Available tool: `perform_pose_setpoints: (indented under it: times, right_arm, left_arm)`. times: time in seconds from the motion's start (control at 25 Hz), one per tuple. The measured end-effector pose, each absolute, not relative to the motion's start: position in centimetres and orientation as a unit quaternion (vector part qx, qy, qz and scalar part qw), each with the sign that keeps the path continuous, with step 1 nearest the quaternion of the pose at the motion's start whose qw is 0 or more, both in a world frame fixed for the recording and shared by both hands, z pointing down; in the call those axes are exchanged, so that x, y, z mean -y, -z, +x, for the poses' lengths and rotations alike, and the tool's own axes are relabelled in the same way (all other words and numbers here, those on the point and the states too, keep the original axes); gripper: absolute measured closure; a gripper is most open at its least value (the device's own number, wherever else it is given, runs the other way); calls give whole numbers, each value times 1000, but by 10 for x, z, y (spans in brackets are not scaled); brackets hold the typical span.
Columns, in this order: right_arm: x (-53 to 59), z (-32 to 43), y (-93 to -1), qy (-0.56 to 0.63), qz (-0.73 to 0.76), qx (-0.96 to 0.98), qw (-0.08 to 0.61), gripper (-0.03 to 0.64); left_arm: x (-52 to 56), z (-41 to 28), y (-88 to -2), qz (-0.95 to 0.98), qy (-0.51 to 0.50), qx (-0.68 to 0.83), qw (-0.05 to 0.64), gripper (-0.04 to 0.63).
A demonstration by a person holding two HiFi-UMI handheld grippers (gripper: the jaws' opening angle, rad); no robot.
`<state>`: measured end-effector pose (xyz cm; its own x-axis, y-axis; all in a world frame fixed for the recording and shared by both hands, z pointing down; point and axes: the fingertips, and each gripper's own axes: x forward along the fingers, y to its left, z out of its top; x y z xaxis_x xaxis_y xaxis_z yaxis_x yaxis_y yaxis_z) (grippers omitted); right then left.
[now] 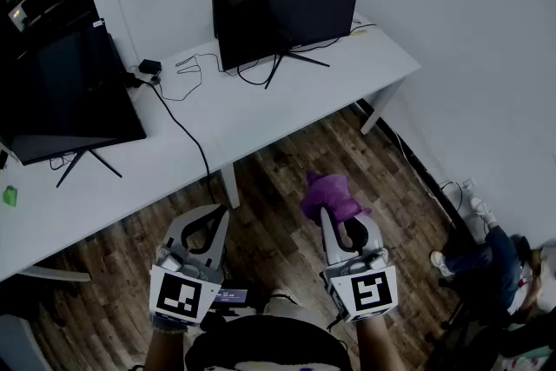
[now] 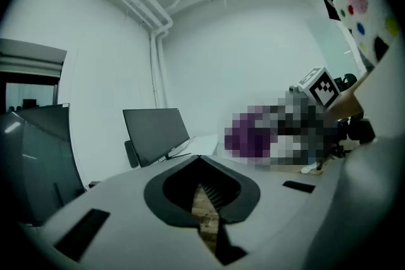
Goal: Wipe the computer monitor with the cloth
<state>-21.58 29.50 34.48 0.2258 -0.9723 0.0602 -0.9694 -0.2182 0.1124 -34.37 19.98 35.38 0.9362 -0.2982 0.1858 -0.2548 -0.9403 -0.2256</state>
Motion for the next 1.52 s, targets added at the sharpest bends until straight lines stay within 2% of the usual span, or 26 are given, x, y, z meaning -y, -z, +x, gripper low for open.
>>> perform_pose_setpoints:
  times: [0.24,0.6,1.08,1.52]
  right_arm:
    - [-303,-208,-347,-2,784,616,76,557]
    - [-317,-180,-348,-3,772,634,43,557]
    - [-347,-135,-357,-2,766,642,41,557]
    - [-306,-86,-364,7,780,624,44,557]
  left_arm:
    - [-206,-340,-351,-978,109,-144,105,591]
    - [-221,-318,-353,-973,122,-161,110,591]
    - [-253,-277,-350,-972,108,-181,107,591]
    - [-200,-216,-351,-975,94,-156,127,591]
